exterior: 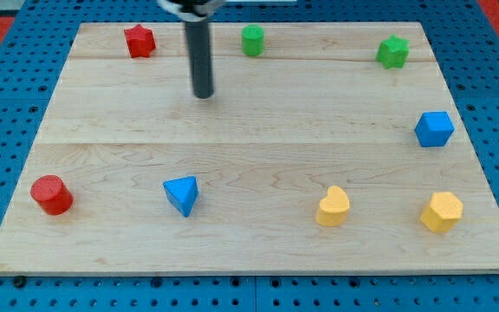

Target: Slide the red star down and right a bit

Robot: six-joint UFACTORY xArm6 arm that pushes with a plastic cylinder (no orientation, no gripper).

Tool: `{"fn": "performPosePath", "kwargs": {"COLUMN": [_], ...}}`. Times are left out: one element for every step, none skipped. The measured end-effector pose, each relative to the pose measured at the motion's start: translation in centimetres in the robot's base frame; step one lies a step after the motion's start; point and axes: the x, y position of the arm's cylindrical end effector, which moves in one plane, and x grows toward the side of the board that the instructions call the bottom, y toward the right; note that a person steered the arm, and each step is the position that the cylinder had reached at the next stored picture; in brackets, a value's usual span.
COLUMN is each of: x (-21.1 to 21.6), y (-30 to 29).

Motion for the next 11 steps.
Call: {"fn": "performPosePath", "kwargs": {"x": [-0.4, -2.5, -3.9, -8.1, -10.4, -12.7, -13.6, -9.7, -7.8, -6.9, -6.5], "y": [-1.6, -8.2, -16.2, -16.3, -16.4, -14.5, -12.6, -10.8, -7.8, -4.9, -2.2]}}
